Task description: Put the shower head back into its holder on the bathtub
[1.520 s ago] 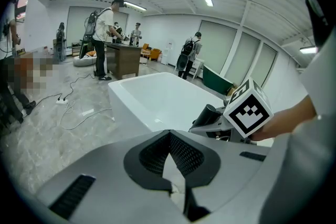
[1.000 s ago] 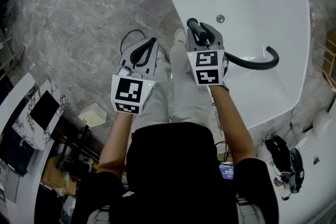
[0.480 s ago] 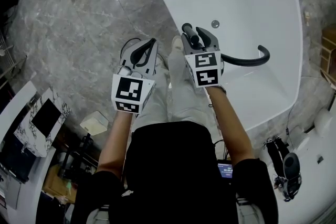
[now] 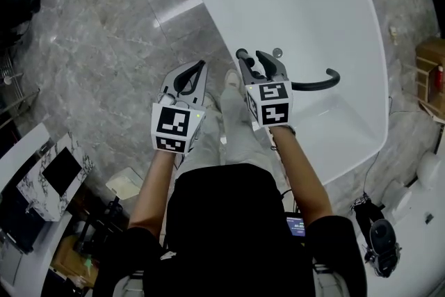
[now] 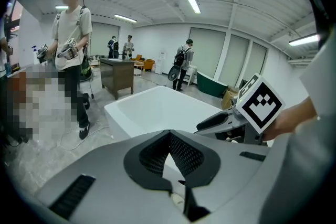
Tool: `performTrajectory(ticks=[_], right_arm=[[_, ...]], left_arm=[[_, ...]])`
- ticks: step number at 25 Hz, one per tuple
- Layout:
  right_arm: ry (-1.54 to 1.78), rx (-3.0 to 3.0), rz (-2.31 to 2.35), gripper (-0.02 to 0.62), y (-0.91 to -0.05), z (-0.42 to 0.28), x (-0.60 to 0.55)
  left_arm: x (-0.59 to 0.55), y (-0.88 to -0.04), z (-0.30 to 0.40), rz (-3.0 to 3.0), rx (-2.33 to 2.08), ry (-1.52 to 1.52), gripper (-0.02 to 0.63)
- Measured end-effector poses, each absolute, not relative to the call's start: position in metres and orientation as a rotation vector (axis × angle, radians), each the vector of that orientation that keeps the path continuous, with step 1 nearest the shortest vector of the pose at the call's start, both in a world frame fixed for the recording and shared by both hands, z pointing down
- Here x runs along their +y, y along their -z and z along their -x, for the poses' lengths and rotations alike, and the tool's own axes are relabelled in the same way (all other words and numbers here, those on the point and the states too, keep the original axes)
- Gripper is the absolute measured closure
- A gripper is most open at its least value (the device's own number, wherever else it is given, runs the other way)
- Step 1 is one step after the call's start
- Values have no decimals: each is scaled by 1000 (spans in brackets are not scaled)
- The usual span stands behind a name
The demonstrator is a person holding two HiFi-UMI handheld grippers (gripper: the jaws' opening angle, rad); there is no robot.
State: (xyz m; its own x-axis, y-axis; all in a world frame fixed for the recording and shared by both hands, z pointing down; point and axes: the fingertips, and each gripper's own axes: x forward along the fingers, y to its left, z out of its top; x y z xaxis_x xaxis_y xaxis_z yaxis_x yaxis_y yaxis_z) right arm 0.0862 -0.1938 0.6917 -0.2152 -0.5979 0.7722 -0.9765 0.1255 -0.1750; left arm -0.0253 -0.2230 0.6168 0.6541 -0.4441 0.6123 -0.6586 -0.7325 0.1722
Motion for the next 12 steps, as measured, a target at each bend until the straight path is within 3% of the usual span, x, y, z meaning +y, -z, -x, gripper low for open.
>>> performTrajectory(ticks=[12], right_arm=[[-820,-1980,-1606,532,-597,-86,-187]], left_arm=[[-219,-532,28,-2628,-922,-700,592]])
